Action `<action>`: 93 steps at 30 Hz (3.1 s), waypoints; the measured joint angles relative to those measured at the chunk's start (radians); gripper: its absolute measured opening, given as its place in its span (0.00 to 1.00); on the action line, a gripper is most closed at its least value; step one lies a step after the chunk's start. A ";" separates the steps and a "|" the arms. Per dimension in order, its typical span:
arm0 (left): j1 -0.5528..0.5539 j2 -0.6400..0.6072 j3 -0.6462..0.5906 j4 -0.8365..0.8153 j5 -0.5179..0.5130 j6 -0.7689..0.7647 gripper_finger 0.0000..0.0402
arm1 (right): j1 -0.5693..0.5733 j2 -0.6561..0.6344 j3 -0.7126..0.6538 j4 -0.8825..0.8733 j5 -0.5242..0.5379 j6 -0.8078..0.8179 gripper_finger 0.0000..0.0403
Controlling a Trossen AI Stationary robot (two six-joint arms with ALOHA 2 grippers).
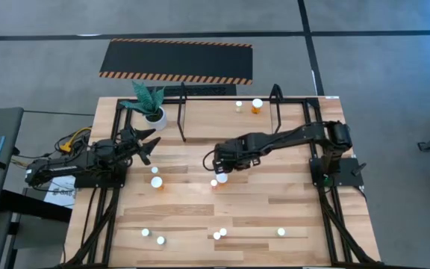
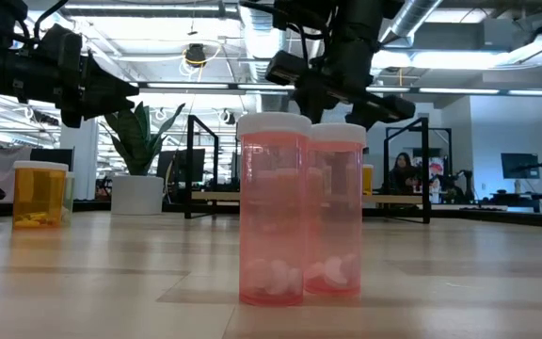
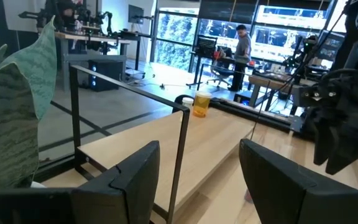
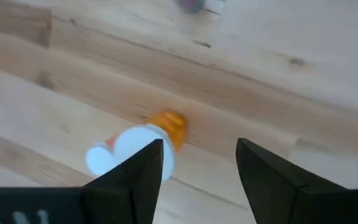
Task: Pick and place medicine bottles onto shelf by color
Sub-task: Put the pill bottle on the shelf
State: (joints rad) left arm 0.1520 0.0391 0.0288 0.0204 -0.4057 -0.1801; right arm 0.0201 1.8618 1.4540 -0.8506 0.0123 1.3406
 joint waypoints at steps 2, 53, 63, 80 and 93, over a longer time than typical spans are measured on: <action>0.000 0.000 0.000 0.000 0.000 0.000 0.52 | 0.002 0.001 0.000 0.008 -0.001 0.063 0.55; 0.000 0.020 0.000 0.000 0.000 0.000 0.52 | 0.052 0.191 0.158 -0.013 -0.040 0.242 0.83; 0.000 0.020 0.000 0.000 0.000 0.000 0.52 | 0.062 0.190 0.157 -0.012 -0.037 0.249 0.74; 0.000 0.020 0.000 0.000 0.000 0.000 0.52 | 0.065 0.188 0.157 -0.012 -0.021 0.248 0.53; 0.000 0.020 0.000 0.000 0.000 0.000 0.52 | 0.065 0.188 0.157 -0.045 -0.015 0.240 0.52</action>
State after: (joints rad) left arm 0.1516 0.0589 0.0288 0.0200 -0.4061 -0.1799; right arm 0.0849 2.0495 1.6112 -0.8958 -0.0025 1.5807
